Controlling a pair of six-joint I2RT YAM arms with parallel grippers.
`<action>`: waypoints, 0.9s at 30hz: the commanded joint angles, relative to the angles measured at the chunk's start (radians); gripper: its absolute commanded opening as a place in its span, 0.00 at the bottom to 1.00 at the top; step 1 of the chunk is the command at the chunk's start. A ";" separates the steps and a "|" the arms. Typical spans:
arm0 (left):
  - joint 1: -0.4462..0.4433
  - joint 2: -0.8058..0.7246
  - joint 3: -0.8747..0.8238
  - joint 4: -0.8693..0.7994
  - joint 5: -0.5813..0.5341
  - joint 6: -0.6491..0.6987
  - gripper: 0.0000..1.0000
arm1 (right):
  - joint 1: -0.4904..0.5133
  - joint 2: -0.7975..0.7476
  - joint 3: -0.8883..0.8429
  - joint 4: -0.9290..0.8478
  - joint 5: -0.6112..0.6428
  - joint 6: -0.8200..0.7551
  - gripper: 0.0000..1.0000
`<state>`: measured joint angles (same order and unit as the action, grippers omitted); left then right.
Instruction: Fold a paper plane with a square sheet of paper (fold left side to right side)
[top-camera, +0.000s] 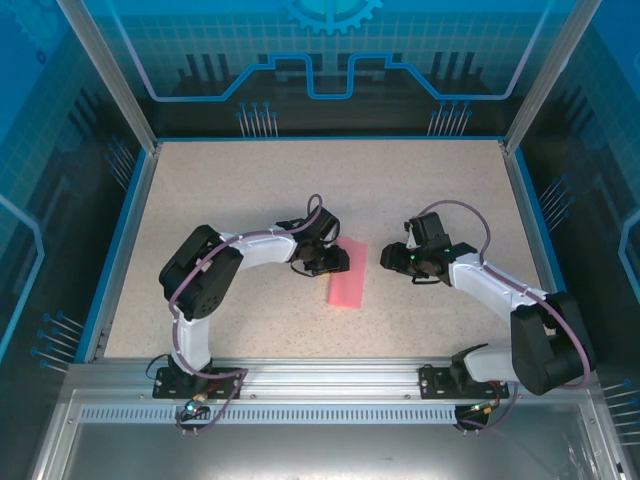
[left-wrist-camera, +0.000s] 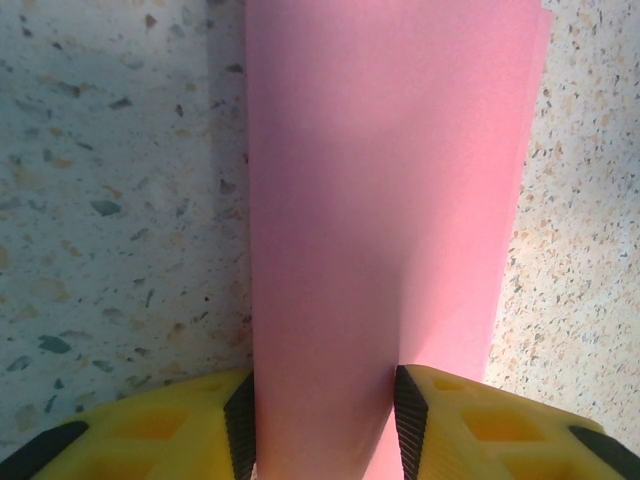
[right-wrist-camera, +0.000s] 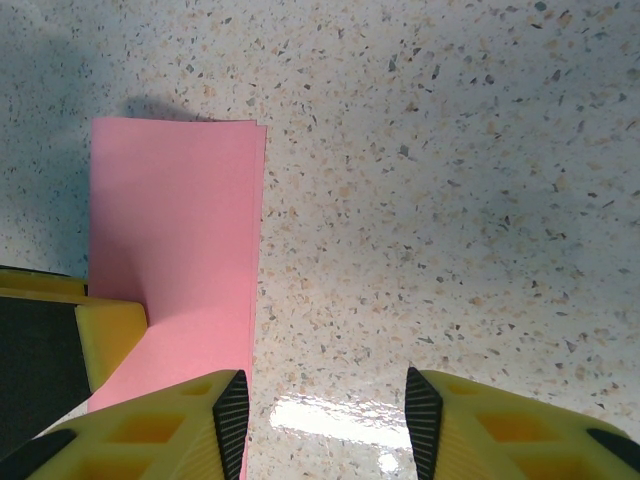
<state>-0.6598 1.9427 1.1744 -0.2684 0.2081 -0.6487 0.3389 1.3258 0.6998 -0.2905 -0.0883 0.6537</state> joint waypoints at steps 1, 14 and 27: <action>-0.028 0.069 -0.043 -0.040 -0.032 0.032 0.44 | -0.014 0.000 -0.010 0.003 -0.016 -0.011 0.48; -0.034 0.080 -0.034 -0.051 -0.032 0.064 0.44 | -0.013 0.002 -0.011 0.000 -0.017 -0.014 0.48; -0.039 0.099 -0.012 -0.062 -0.032 0.070 0.46 | -0.011 0.012 -0.006 0.005 -0.026 -0.012 0.48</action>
<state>-0.6689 1.9465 1.1870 -0.2852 0.1974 -0.5995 0.3393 1.3296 0.6998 -0.2874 -0.0978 0.6533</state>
